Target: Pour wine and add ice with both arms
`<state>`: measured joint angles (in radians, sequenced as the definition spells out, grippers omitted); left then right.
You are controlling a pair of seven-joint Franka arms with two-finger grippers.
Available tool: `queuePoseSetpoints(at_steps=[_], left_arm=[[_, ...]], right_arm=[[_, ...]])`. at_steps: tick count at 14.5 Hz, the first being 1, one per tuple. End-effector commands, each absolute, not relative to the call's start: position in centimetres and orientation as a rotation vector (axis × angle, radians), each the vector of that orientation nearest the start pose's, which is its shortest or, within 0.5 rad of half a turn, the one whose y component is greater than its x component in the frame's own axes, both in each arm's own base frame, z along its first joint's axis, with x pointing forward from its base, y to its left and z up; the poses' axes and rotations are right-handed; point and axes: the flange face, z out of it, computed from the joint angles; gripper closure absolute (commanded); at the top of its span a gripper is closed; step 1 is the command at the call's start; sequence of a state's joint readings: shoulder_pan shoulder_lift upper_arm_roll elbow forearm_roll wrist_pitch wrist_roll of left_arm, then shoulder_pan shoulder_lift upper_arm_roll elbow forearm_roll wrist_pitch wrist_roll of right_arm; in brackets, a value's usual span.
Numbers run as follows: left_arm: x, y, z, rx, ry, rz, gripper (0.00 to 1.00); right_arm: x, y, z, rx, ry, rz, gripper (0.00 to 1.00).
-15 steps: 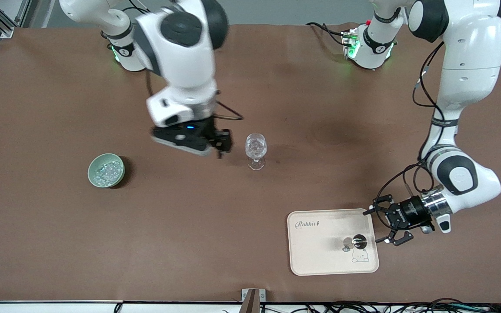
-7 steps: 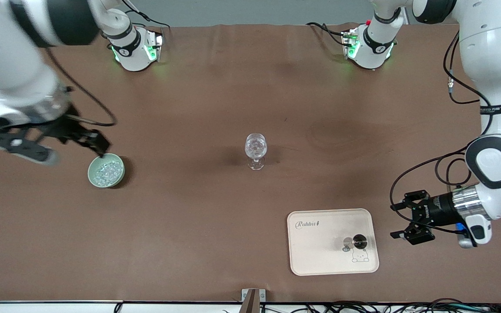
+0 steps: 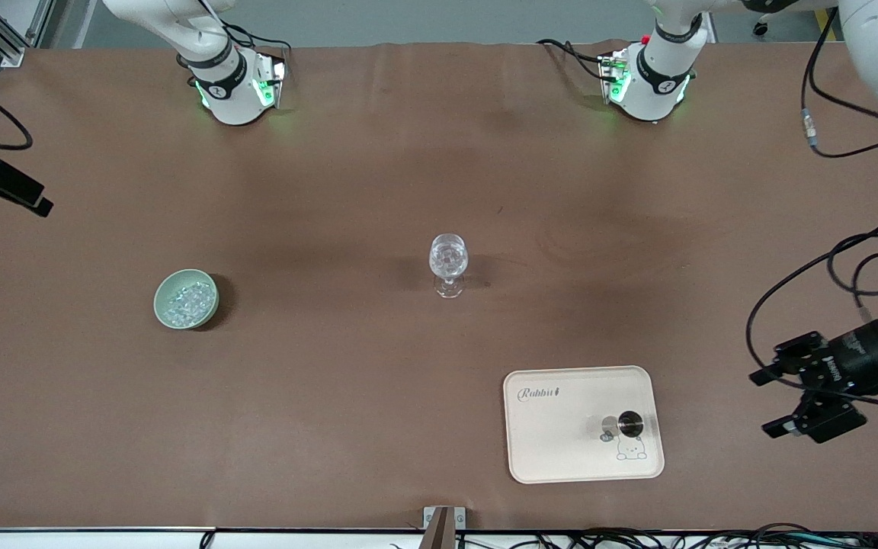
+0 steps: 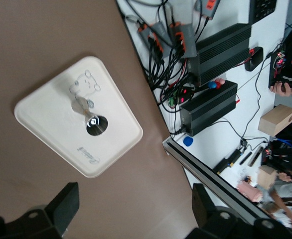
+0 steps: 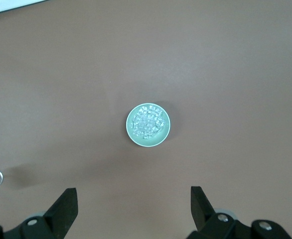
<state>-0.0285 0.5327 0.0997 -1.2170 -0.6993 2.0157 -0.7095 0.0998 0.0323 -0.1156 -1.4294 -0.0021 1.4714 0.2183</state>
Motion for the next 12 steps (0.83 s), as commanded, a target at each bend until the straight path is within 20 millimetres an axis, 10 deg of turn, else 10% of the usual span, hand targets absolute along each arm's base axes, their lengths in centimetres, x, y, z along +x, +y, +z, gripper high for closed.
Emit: queuePoseSetpoints(at_steps=[1,12], left_arm=[[71.1,-2.5,57.3,2.423,0.918,0.259,0.0],[55.8,-4.3,68.1,2.991,0.137,0.228,0.0]], right_arm=[[55.0,0.0,65.7,-3.123,0.322,-0.005,0.0],[54.9,0.2,66.3,-3.157,0.165,-0.021,0.0]])
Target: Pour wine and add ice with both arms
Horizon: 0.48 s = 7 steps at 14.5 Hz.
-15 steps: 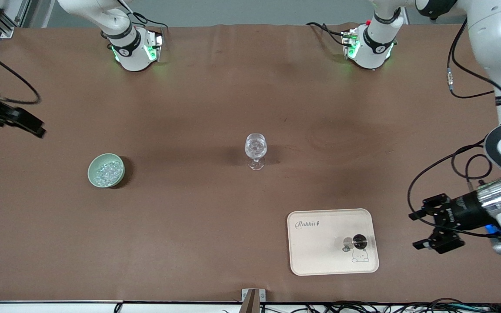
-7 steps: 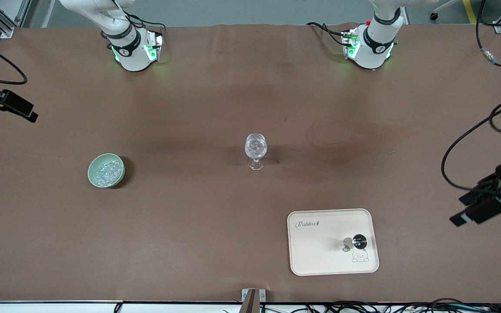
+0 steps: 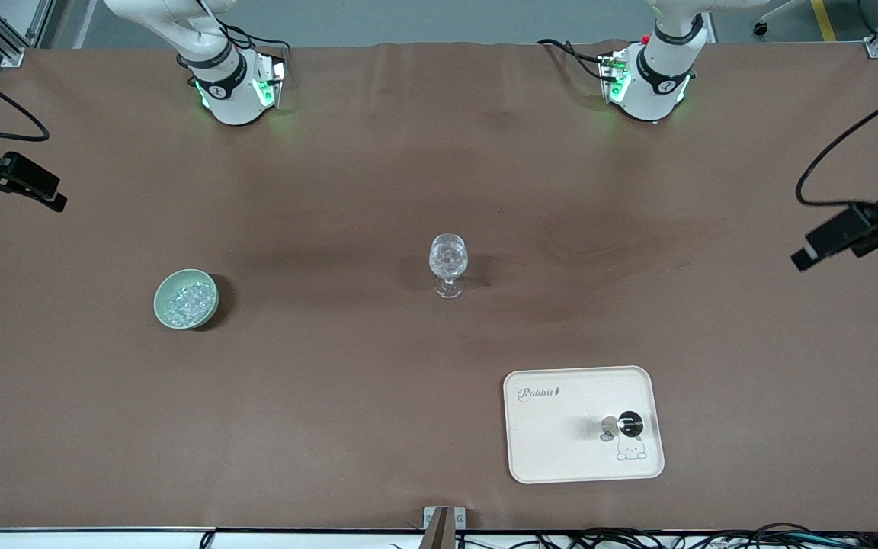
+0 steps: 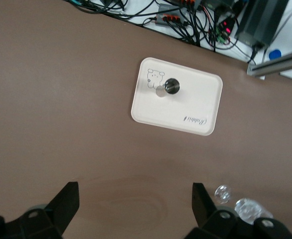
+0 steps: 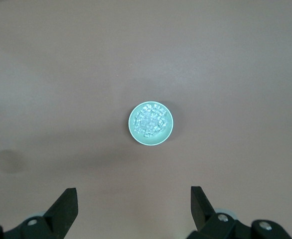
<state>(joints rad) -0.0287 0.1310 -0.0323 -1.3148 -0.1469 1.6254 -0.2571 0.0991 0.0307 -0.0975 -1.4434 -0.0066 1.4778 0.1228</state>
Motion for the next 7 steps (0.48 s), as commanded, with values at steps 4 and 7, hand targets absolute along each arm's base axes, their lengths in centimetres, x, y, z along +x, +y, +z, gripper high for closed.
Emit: queuePoseSetpoints(at_steps=[4,7], left_arm=[[51.5,-4.1,68.7,-3.207,-0.05,-0.221,0.0],[51.5,-4.4,68.7,-3.181,0.082,-0.175,0.0]], right_arm=[[55.1,-0.2,66.2,-3.158,0.168,-0.021,0.0],[55.3,-1.5,66.0,-3.149,0.207,-0.033,0.0]])
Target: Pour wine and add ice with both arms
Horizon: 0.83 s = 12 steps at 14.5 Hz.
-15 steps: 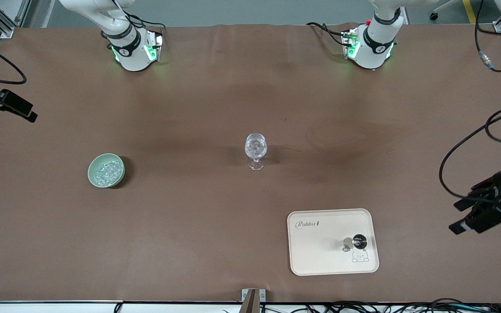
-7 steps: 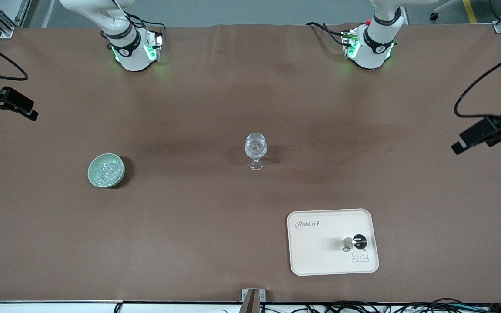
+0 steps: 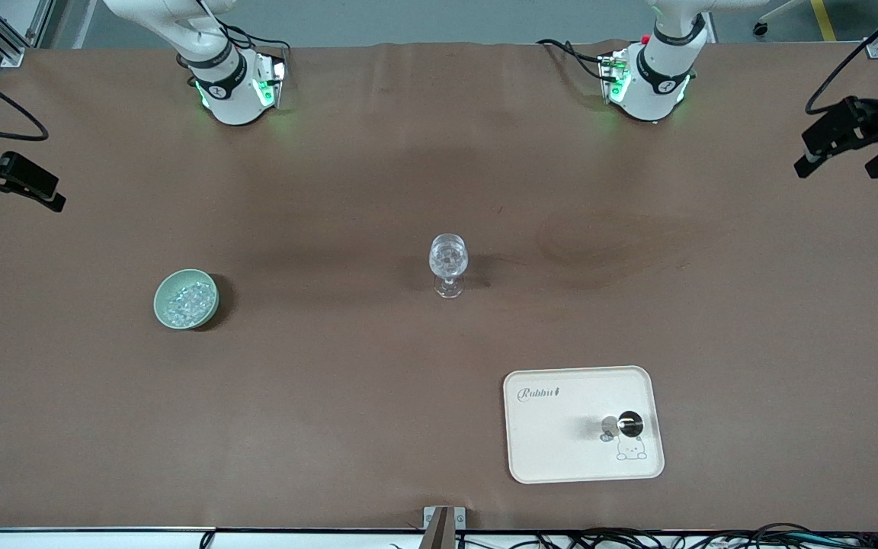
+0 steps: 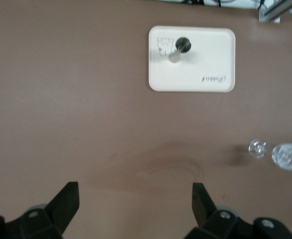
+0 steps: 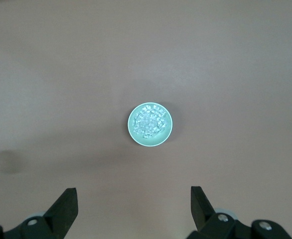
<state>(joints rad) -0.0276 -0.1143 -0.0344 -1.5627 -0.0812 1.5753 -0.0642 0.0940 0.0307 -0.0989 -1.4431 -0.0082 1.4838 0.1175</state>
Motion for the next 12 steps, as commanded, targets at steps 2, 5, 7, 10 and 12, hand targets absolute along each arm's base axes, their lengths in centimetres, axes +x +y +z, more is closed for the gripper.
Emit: queuePoseSetpoints(at_steps=[2,5,7,10,12], left_arm=[[52.8,-5.6,69.0,-3.133,0.125,-0.193,0.0],[53.4,-7.0,68.3,-3.119,0.156,-0.17,0.0],[53.5,-7.1,68.2,-3.13,0.151,-0.167,0.0],[54.3,-7.1,68.2,-3.156,0.147,-0.167,0.0],[54.3,-6.5,67.3,-3.164,0.127,-0.09,0.0]], right_arm=[[55.3,-1.5,66.0,-3.151,0.205,-0.03,0.0],[55.3,-1.3,66.0,-3.153,0.201,-0.028,0.0],[55.3,-1.2,66.0,-3.153,0.198,-0.028,0.0],[55.3,-1.0,66.0,-3.152,0.196,-0.026,0.0],[55.3,-1.0,65.9,-3.152,0.196,-0.021,0.0]])
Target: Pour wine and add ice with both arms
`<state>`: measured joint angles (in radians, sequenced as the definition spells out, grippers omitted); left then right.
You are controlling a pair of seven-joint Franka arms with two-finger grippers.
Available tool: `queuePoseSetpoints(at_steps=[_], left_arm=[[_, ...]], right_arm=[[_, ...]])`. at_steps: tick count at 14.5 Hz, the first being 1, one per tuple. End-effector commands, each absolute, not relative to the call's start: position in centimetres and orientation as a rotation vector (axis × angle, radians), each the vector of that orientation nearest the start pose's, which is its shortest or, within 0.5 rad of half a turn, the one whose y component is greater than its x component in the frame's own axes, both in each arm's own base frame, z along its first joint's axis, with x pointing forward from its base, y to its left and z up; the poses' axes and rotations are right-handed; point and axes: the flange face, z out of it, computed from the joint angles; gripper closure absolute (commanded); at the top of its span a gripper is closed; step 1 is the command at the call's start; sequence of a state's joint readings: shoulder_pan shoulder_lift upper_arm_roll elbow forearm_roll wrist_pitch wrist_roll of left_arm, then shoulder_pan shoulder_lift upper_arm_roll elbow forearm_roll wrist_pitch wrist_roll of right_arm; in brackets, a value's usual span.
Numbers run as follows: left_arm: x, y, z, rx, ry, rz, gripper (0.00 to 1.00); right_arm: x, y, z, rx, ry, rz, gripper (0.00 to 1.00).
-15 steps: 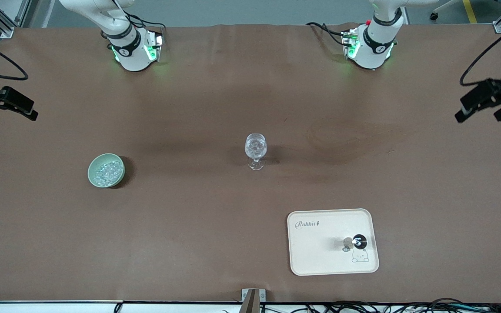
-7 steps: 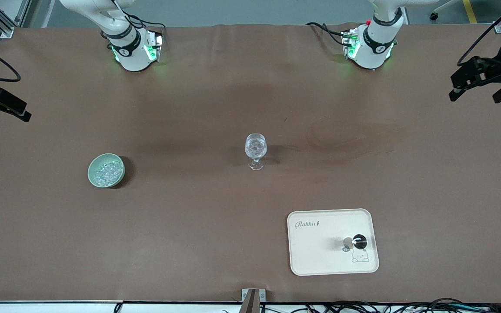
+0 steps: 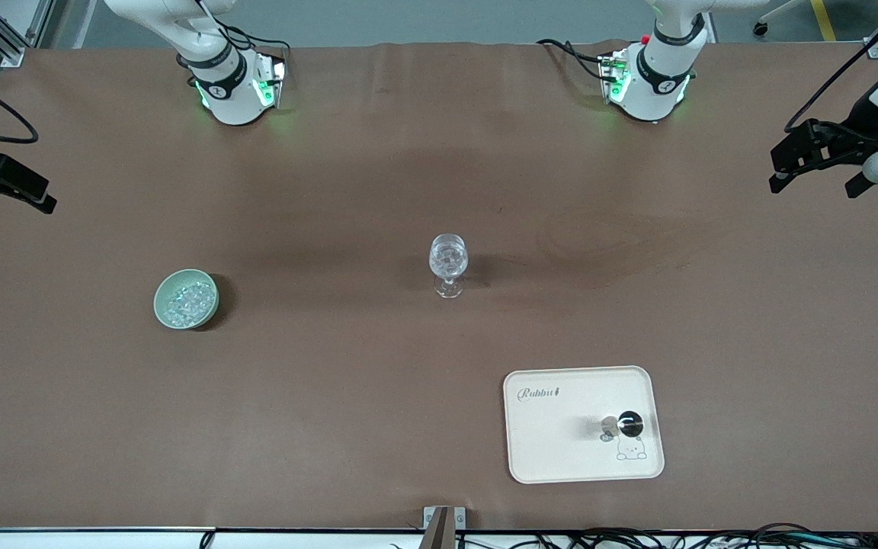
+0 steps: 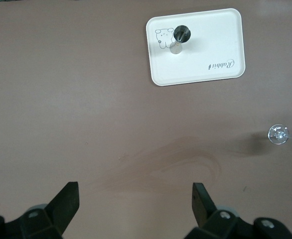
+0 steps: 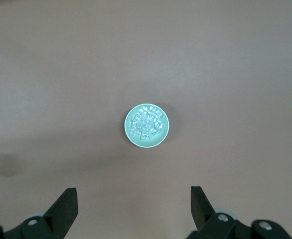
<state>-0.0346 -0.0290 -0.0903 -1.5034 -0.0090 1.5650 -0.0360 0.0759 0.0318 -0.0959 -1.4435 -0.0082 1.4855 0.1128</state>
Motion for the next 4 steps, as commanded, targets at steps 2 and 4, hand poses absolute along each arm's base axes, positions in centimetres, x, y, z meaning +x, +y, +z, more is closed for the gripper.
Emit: queuePoseSetpoints(at_steps=[2,4], left_arm=[[54.26,-6.21,67.03,-3.164,0.117,-0.075,0.0],[54.27,-6.21,66.95,-3.164,0.117,-0.072,0.0]], right_arm=[[55.32,-0.96,65.88,-3.152,0.193,-0.021,0.0],[55.29,-0.96,65.85,-3.152,0.193,-0.016,0.0]])
